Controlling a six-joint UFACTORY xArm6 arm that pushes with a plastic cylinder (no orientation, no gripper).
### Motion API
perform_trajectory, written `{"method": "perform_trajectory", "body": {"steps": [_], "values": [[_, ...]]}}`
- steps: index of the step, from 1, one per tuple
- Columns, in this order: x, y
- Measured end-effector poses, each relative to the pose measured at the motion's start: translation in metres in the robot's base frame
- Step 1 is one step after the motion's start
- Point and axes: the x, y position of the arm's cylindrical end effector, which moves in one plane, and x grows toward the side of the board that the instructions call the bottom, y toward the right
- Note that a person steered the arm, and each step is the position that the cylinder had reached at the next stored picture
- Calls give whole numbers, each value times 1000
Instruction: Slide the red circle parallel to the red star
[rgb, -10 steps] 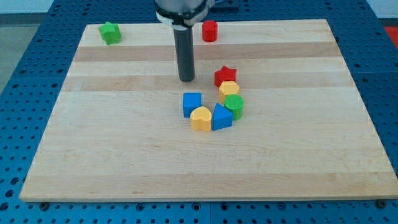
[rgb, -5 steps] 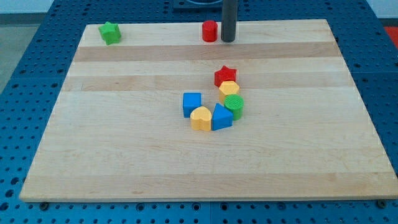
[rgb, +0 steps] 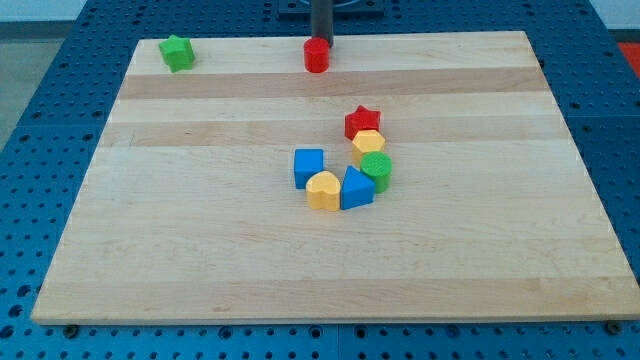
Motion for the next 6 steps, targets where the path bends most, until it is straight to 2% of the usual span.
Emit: {"method": "perform_trajectory", "body": {"steps": [3,6], "values": [[6,-2],[45,-1]]}}
